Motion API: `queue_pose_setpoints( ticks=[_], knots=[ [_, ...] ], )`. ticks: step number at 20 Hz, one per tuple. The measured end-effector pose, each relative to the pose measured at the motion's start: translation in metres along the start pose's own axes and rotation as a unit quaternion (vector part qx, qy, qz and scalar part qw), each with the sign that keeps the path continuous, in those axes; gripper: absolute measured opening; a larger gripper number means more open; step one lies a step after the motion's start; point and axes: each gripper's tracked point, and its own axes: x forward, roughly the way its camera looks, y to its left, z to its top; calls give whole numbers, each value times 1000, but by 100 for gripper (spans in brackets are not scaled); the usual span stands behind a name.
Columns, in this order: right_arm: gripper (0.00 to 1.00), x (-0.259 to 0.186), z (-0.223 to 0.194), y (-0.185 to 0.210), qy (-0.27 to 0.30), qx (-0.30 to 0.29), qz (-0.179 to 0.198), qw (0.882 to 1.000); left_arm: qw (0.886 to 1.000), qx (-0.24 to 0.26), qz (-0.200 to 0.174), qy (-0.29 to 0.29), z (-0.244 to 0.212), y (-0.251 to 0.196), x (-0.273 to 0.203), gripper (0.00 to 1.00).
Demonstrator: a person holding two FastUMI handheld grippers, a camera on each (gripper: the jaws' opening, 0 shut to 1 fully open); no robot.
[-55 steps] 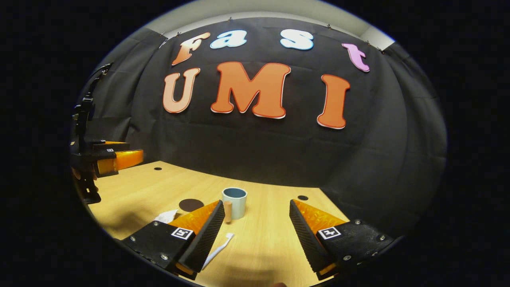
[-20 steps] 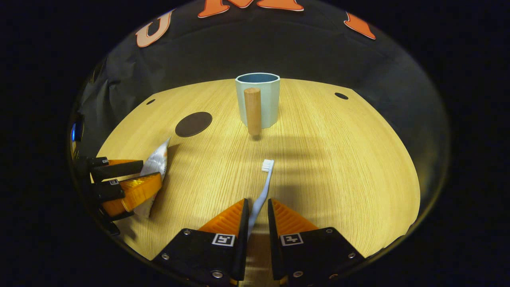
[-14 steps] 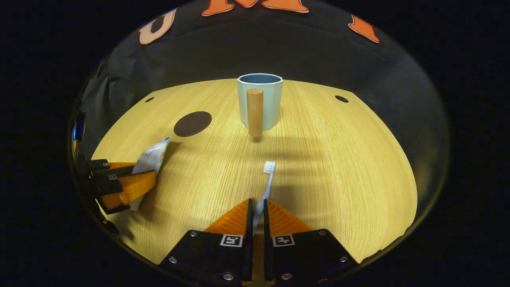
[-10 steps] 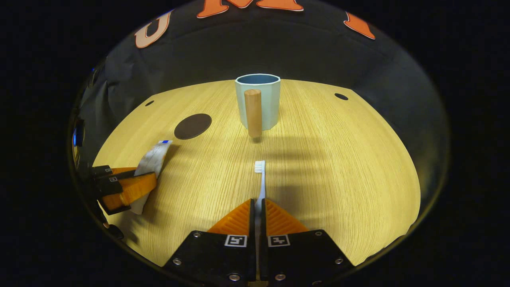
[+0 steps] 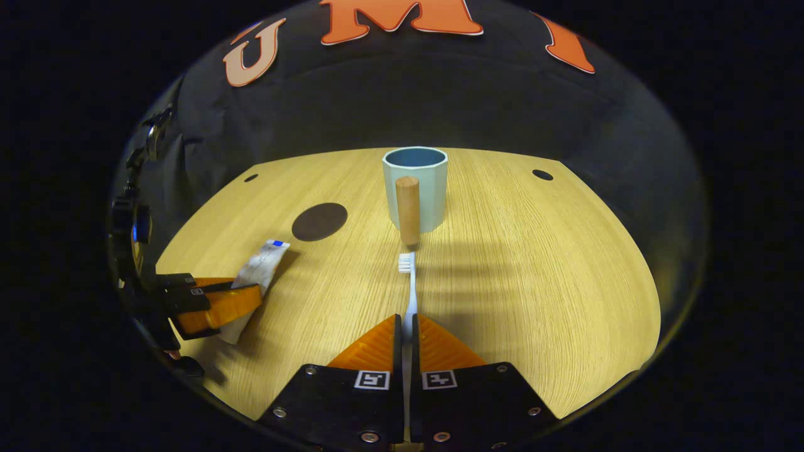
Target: Put the toothbrush and toothpaste on the desktop into the cup, then pick up the cup and place it on the coaster on the desktop.
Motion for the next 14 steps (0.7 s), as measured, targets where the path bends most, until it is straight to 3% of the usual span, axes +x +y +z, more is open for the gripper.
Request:
queue_pose_setpoints(
  ticks=[14],
  knots=[
    [5,-15,107,0,-131,28,43,990,998,-17,4,-65,27,6,-18,20]
  ],
)
